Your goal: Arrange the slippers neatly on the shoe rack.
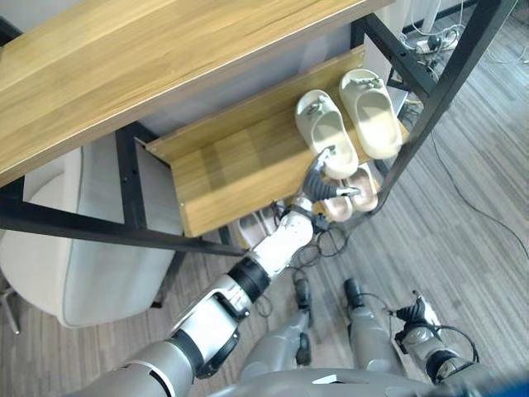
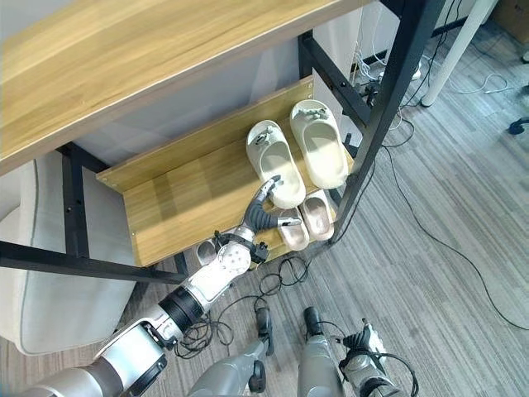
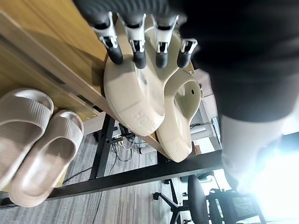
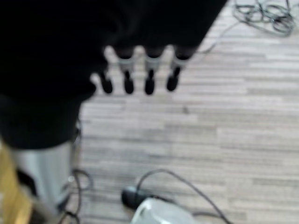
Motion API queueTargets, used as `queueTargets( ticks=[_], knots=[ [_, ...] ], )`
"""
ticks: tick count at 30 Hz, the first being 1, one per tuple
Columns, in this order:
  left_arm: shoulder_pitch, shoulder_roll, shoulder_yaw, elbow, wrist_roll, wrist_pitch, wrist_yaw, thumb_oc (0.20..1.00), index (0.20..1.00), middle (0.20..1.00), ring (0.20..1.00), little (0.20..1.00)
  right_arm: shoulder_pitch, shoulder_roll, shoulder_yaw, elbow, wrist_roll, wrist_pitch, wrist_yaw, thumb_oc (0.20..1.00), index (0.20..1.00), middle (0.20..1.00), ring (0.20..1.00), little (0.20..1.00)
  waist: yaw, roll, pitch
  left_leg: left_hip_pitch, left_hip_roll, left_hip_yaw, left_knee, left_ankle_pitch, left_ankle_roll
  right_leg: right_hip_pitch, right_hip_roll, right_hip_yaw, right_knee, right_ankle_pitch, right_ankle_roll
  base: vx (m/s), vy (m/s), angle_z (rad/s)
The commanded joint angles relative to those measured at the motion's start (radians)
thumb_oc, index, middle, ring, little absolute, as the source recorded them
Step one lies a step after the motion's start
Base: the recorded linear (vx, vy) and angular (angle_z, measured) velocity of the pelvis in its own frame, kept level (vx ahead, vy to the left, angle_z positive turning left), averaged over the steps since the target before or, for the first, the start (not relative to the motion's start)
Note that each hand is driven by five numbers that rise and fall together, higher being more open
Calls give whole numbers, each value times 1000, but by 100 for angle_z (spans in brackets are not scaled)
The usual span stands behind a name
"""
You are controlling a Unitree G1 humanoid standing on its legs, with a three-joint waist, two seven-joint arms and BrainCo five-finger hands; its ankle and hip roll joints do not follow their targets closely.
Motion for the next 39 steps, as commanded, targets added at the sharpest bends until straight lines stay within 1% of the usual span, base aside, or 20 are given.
queueTargets(
  ticks=[1,14,16,27,29,33,39],
  knots=[
    [-96,-100,-24,85,-16,-34,-6,1000,1000,1000,1000,1000,-18,-40,24,0,29,-16,-11,1000,1000,1000,1000,1000,-6,28,24,-63,-55,-66,59,-32,9,-24,-4,-34,52,-45,7,0,0,0],
    [-88,-86,-29,81,11,-34,-11,1000,1000,1000,1000,1000,-20,-37,23,11,35,-18,-9,1000,1000,1000,1000,1000,-4,25,24,-66,-53,-64,62,-31,9,-28,-4,-32,57,-45,7,0,0,0],
    [-89,-71,-23,73,38,-32,-12,1000,1000,1000,1000,1000,-19,-38,20,13,34,-20,-8,1000,1000,1000,1000,1000,-2,25,22,-65,-53,-65,63,-31,9,-28,-3,-33,59,-46,7,0,0,0],
    [-87,-2,17,27,83,-27,-12,1000,1000,1000,1000,1000,-13,-35,10,14,23,-16,1,1000,1000,1000,1000,1000,9,29,12,-64,-56,-71,59,-29,9,-21,-6,-43,53,-46,9,0,0,0],
    [-95,5,28,17,84,-28,-2,1000,1000,1000,1000,1000,-12,-35,8,15,23,-15,2,1000,1000,1000,1000,1000,10,29,12,-64,-55,-73,60,-28,9,-20,-7,-45,54,-47,9,0,0,0],
    [-110,31,56,-55,64,-43,6,1000,1000,1000,1000,1000,-1,-32,4,15,17,-15,7,1000,1000,1000,1000,1000,14,27,8,-62,-57,-75,59,-28,9,-16,-7,-48,54,-49,9,0,0,0],
    [-132,44,68,-116,32,-59,-5,1000,1000,1000,1000,1000,11,-32,-1,14,12,-15,15,1000,1000,1000,1000,1000,17,28,6,-59,-58,-78,58,-29,10,-11,-7,-53,55,-51,10,0,0,0]
  ],
)
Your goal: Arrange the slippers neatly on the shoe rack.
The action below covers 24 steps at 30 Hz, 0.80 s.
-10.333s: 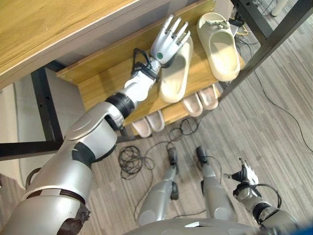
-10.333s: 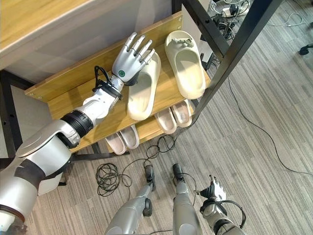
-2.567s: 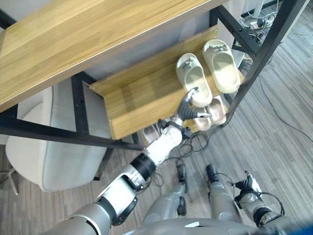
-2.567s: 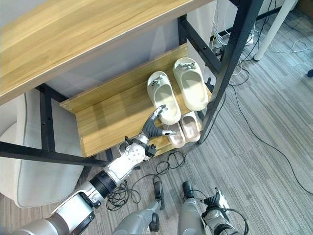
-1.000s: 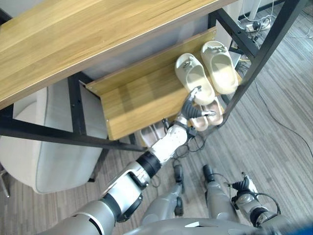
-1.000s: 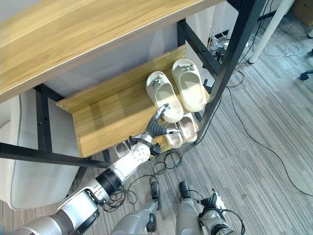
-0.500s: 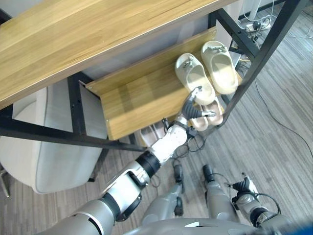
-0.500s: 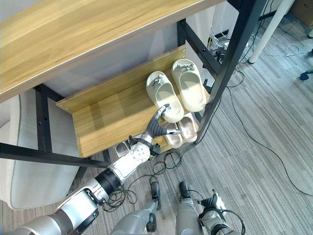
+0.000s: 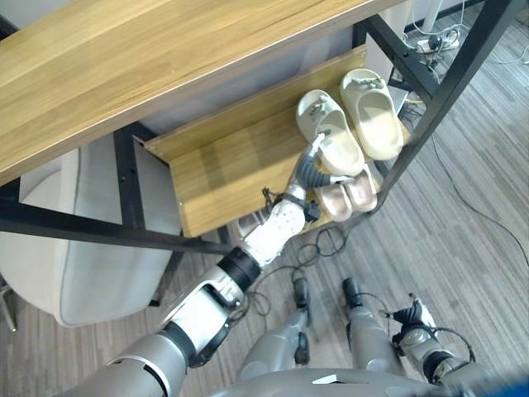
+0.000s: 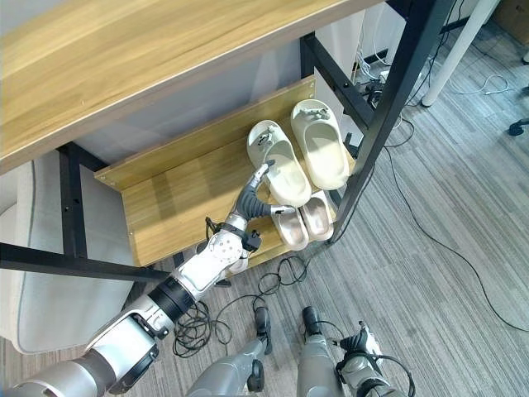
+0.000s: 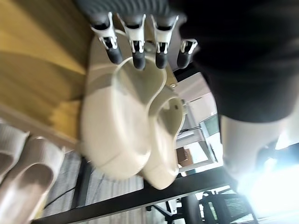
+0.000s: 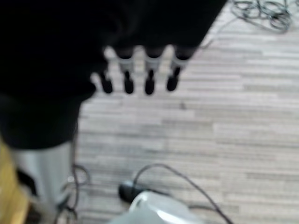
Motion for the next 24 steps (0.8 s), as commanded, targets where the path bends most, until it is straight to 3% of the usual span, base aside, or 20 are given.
queueTargets(
  ticks=[1,15,24],
  knots=[
    [-77,-42,36,-37,-5,-59,-3,1000,1000,1000,1000,1000,14,-37,0,-7,4,-11,1,1000,1000,1000,1000,1000,13,28,5,-57,-60,-74,58,-28,9,-17,-9,-48,56,-51,17,0,0,0],
    [-79,-48,52,127,72,-10,41,1000,1000,1000,1000,1000,6,-42,6,3,-3,-3,-2,1000,1000,1000,1000,1000,7,31,8,-65,-60,-63,51,-25,11,-40,-9,-37,58,-43,19,0,2,0],
    [-94,-24,83,139,78,-5,65,1000,1000,1000,1000,1000,13,-45,-1,15,-8,-1,-3,1000,1000,1000,1000,1000,7,27,4,-73,-58,-59,50,-22,11,-46,-7,-34,57,-41,20,2,6,-2]
  ],
)
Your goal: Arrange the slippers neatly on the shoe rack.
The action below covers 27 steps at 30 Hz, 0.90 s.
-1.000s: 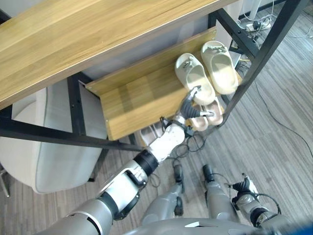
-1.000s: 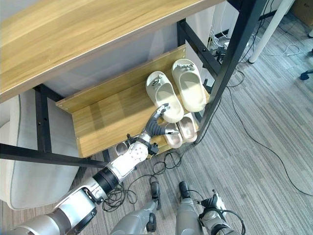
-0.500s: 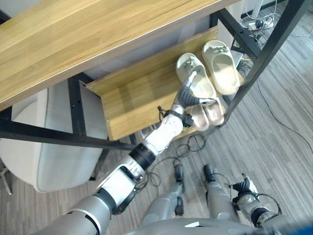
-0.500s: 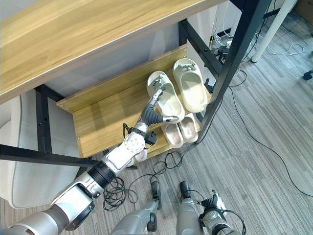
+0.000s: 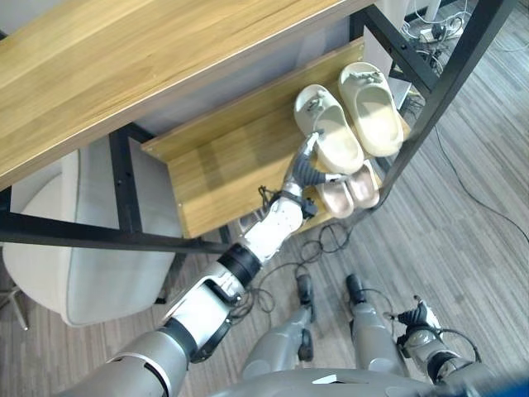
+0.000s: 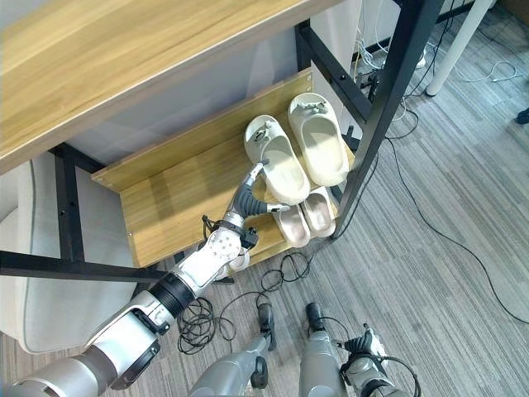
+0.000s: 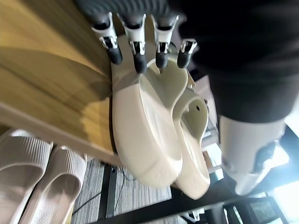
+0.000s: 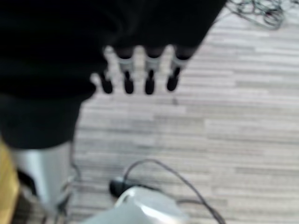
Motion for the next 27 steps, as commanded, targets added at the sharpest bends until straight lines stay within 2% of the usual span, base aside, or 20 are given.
queueTargets(
  ticks=[1,15,27],
  knots=[
    [-88,-20,54,55,30,-24,21,1000,1000,1000,1000,1000,14,-25,2,-9,-7,-3,-14,1000,1000,1000,1000,1000,8,0,-10,-61,-63,-64,50,-19,15,-34,-13,-38,56,-42,21,0,0,0],
    [-111,23,72,75,69,-13,42,1000,1000,1000,1000,1000,6,-22,11,-22,-14,-5,-11,1000,1000,1000,1000,1000,10,-19,-9,-71,-62,-64,52,-18,14,-40,-11,-43,54,-38,22,0,0,0],
    [-114,11,68,76,85,-14,47,1000,1000,1000,1000,1000,3,-22,11,-18,-9,-8,-14,1000,1000,1000,1000,1000,9,-30,-9,-78,-63,-63,53,-19,15,-50,-9,-44,60,-39,20,0,0,0]
  ],
)
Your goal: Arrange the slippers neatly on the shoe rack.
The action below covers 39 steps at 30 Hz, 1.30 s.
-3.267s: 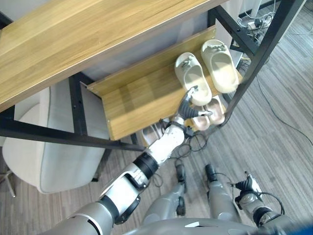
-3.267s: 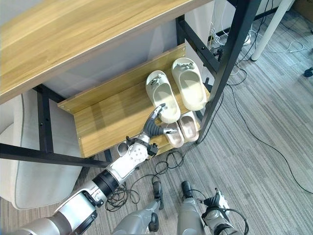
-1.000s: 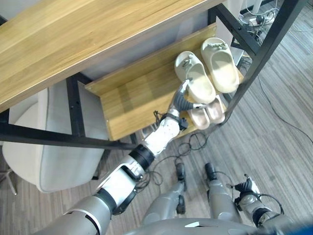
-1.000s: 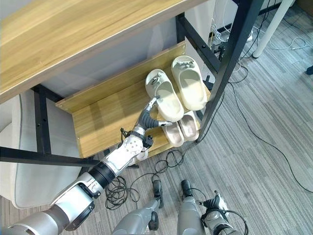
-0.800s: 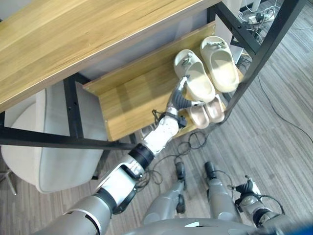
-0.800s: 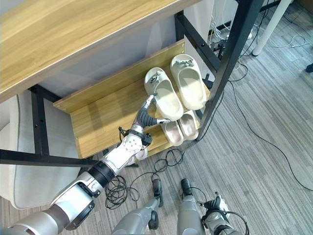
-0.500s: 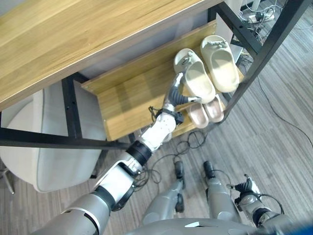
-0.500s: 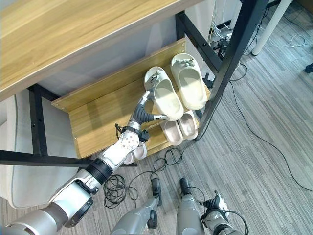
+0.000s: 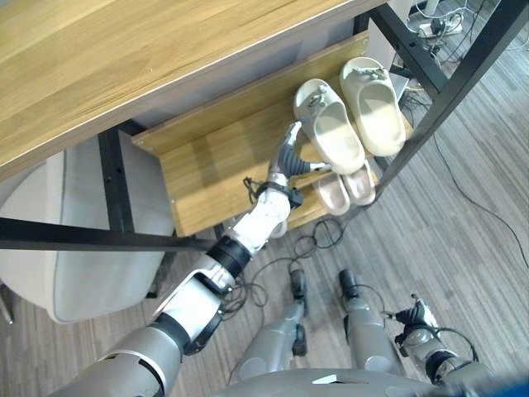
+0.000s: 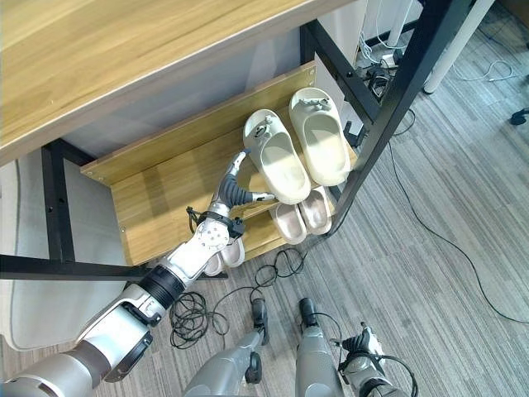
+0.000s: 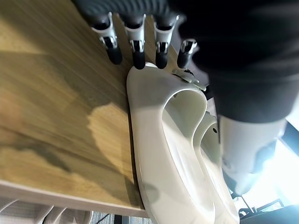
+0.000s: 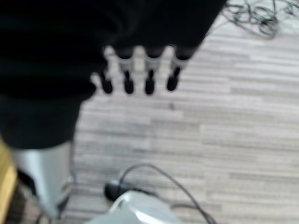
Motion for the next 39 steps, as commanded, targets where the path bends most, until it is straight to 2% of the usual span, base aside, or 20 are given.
queueTargets(
  ticks=[1,39],
  knots=[
    [-92,-50,30,70,44,-36,41,1000,1000,1000,1000,1000,6,-32,10,-8,-8,-7,-15,1000,1000,1000,1000,1000,11,11,-30,-78,-63,-63,53,-21,9,-53,-10,-42,66,-41,22,0,0,0],
    [-95,-110,2,88,32,-46,41,1000,1000,1000,1000,1000,-11,-27,10,7,18,-15,-21,1000,1000,1000,1000,1000,7,2,-19,-96,-62,-58,72,-28,11,-79,-6,-42,94,-45,17,0,0,0]
  ],
)
